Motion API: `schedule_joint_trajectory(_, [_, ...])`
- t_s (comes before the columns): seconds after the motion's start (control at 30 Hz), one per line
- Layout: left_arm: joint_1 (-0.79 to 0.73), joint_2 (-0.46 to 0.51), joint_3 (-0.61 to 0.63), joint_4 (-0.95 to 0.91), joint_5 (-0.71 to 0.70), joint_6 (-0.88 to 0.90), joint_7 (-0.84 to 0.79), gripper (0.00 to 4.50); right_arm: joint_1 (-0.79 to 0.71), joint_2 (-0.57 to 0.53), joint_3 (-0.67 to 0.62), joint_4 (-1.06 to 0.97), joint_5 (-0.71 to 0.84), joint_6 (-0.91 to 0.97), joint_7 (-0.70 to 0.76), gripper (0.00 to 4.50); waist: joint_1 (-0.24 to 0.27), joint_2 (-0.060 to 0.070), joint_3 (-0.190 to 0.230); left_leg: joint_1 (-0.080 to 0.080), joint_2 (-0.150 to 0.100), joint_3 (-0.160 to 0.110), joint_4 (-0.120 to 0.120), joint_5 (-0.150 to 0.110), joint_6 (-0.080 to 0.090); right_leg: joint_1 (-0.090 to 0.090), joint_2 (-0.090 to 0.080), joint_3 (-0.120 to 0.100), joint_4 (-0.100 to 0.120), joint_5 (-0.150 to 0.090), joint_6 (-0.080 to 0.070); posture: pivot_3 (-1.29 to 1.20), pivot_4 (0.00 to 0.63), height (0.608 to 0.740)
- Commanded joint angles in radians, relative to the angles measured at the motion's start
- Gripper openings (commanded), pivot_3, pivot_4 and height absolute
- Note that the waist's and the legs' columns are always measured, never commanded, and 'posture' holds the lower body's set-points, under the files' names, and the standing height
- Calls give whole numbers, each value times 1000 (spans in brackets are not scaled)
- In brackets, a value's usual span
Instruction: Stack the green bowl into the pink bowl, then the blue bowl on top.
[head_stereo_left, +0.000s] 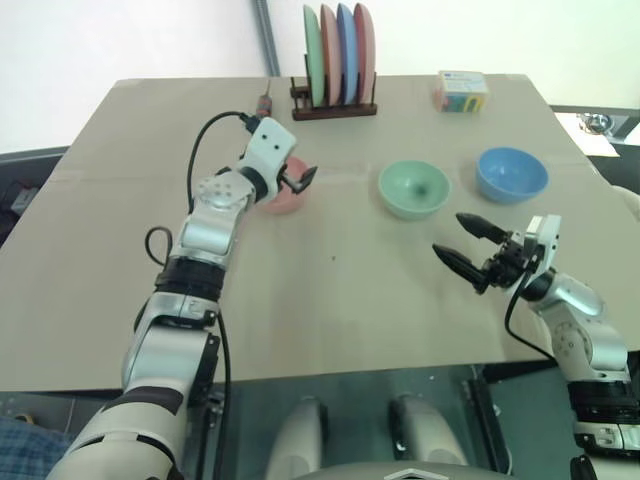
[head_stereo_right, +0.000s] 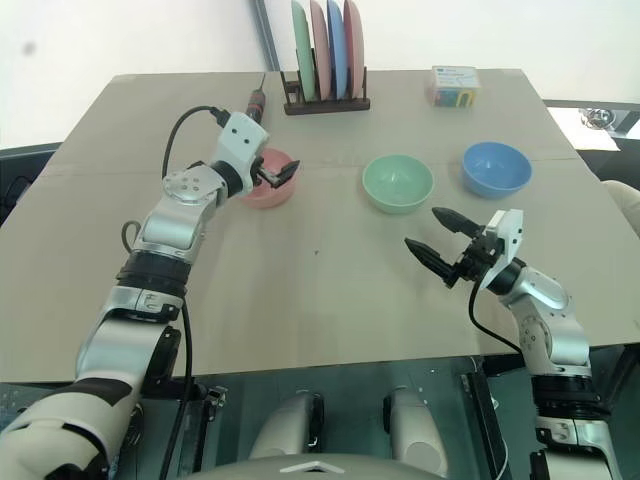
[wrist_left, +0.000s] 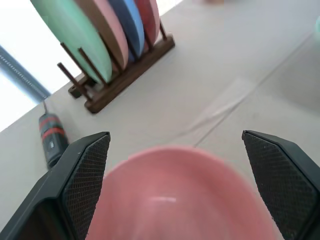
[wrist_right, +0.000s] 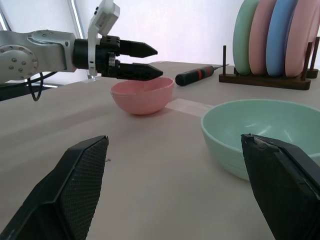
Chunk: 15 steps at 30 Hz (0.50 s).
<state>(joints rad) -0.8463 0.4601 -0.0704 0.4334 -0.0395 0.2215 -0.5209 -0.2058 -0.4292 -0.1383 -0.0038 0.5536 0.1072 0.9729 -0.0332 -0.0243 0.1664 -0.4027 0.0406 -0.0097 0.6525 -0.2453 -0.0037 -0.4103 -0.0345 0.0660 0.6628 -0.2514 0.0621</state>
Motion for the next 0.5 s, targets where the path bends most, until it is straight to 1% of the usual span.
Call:
schedule_joint_trajectory(0.03, [33,14,-11,-82,15,13,-30,4500,4,-17,-29,-44,7,-17,-2,4449,-1,0,0,0,0,0,0,0,0,0,0,0,0,0,0,0,150,740])
schedule_joint_trajectory(0.1, [61,15,-23,-113,1,38,-75,4500,0,-19,-28,-38,7,-18,-2,4449,-2,0,0,1,0,0,0,0,0,0,0,0,0,0,0,0,150,740])
schedule_joint_trajectory(0.2, [94,48,-84,-122,77,33,-102,4500,-5,-20,-27,-33,6,-18,-3,4449,-2,0,0,1,0,0,0,0,0,0,0,0,1,0,0,0,150,740])
schedule_joint_trajectory(0.3, [99,65,-104,-95,127,70,-81,4500,-7,-23,-27,-34,5,-19,-3,4449,-1,0,0,1,0,0,0,0,0,0,0,0,1,0,0,0,150,740])
schedule_joint_trajectory(0.4, [106,103,-157,-50,202,130,-96,4500,-8,-25,-28,-34,5,-19,-3,4449,-2,0,0,1,0,0,0,0,0,1,0,0,1,0,0,0,150,740])
schedule_joint_trajectory(0.5, [109,108,-159,-15,223,159,-82,4500,-5,-28,-30,-34,4,-21,-4,4449,-2,0,0,1,0,0,0,0,0,1,0,0,1,0,0,0,150,740])
